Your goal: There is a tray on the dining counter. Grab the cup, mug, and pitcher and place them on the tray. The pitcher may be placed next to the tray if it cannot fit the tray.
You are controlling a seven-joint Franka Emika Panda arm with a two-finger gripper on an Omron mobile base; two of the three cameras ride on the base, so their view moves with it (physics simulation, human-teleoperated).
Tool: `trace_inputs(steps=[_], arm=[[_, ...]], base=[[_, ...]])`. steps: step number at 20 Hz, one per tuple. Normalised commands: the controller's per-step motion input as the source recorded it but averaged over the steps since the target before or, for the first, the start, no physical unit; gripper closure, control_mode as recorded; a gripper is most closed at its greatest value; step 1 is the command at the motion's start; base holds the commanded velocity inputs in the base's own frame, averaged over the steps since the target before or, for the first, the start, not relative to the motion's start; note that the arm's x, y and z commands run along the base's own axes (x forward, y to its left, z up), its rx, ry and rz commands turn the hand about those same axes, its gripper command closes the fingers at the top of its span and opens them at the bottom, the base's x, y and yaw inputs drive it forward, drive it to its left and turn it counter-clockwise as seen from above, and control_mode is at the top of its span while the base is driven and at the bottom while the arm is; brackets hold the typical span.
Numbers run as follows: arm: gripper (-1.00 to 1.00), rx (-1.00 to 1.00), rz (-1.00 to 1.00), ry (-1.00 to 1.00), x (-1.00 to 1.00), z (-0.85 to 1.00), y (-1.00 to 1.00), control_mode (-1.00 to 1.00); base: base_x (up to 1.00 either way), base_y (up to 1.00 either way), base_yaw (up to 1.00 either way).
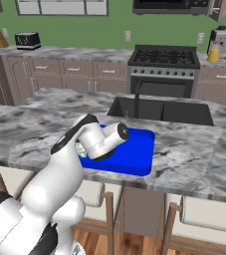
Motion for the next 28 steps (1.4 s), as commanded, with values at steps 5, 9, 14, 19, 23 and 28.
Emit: trace_inputs(steps=[5,9,14,19,23,28], arm=[[-1.00,-0.01,0.00,-0.01,0.00,0.59,0.01,-1.00],[-1.00,-0.02,-0.06,0.00,-0.22,0.68,0.00,-1.00],[-1.00,-0.02,-0.25,0.00,-0.47,0.72,0.00,-1.00],[-1.00,-0.01,-0.35,0.00,-0.49,0.67,0.00,-1.00],[-1.00,-0.04,-0.37,0.00,-0.43,0.55,0.00,-1.00],[-1.00,-0.01,-0.40,0.01,-0.44,0.48,-0.03,-1.00]], base=[[0.00,0.00,0.00],[0.00,0.00,0.00],[0.00,0.00,0.00],[0.00,0.00,0.00],[0.00,0.00,0.00],[0.00,0.00,0.00]])
